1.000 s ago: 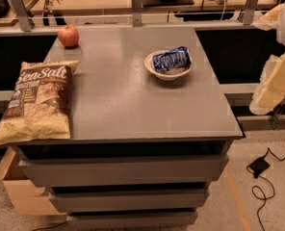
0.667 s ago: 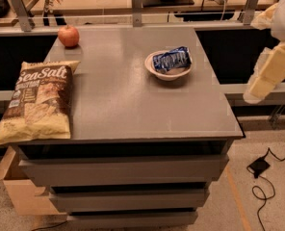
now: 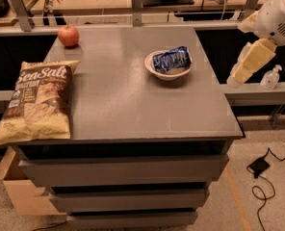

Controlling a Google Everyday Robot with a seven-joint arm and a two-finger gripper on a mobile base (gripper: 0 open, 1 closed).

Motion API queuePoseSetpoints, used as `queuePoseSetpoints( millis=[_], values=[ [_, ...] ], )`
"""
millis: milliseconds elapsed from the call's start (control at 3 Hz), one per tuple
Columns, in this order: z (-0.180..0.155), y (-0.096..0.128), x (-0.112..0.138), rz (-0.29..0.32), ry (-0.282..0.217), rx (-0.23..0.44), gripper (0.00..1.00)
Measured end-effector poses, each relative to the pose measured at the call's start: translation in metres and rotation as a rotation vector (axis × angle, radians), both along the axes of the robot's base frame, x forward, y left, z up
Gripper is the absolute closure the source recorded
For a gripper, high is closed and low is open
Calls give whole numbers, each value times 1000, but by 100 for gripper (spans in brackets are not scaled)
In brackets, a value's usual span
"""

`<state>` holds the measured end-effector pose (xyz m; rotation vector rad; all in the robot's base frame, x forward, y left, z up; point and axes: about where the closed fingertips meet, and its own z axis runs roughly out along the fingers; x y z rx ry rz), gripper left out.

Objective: Pick pepsi can from paper bowl and place on counter

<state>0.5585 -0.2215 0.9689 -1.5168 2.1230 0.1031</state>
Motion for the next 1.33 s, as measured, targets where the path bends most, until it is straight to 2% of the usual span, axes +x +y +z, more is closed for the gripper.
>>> queuePoseSetpoints(
  millis=[667,1333],
  values=[
    [-23,10,59,15,1,97,0],
    [-42,34,97,54,19,113,0]
  ],
)
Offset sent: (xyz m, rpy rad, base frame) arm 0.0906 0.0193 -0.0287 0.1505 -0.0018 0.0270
